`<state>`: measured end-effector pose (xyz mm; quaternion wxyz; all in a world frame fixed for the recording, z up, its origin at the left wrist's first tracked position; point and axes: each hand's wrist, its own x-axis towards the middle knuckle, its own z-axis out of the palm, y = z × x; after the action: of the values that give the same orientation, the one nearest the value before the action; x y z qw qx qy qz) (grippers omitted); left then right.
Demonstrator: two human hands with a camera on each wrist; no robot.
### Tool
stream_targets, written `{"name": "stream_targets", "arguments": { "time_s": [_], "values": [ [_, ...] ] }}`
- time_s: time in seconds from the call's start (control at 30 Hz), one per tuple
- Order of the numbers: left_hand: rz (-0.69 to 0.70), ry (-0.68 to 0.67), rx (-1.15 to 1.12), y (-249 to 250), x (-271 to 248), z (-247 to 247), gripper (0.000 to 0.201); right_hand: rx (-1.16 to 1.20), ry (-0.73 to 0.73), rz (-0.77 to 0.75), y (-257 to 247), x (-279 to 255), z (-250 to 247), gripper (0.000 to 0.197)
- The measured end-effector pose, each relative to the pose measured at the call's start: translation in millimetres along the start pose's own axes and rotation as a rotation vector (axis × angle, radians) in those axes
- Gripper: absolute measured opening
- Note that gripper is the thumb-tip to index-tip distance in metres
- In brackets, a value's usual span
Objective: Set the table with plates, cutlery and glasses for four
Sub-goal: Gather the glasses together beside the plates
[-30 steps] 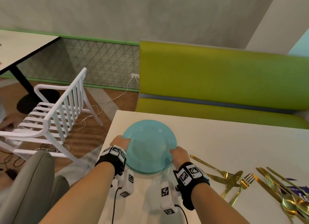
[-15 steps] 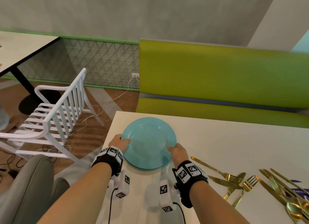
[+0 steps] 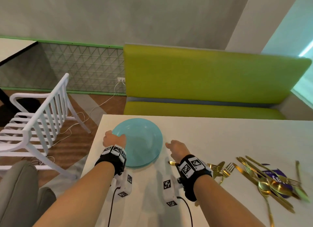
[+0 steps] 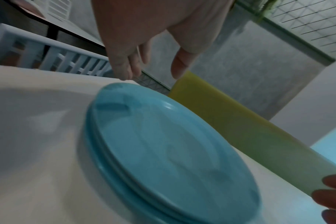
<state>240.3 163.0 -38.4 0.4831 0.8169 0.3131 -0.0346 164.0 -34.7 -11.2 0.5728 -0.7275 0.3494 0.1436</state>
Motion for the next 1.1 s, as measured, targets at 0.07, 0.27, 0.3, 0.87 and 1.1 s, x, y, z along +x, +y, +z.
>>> {"name": "stream_targets", "arguments": {
  "time_s": [0.07,0.27,0.3,0.87,1.1],
  "values": [
    [0.056,-0.03,-0.018,10,-15,12,0.055,-0.023,-0.029,0.0,7,-14,-23,0.039],
    [0.232,-0.248,-0.053,46,-88,72,0.051,0.191,0.07,0.098,48,-51,-115,0.027],
    [0.256,-0.285,-0.047,53,-105,83,0.049,0.243,0.114,0.125,53,-61,-133,0.027],
    [0.528,-0.908,0.284,92,-394,289,0.055,0.544,0.595,0.24,210,-84,-429,0.014],
    [0.561,-1.077,0.445,80,-477,383,0.082,0.522,0.726,0.35,274,-73,-521,0.021]
  ]
}}
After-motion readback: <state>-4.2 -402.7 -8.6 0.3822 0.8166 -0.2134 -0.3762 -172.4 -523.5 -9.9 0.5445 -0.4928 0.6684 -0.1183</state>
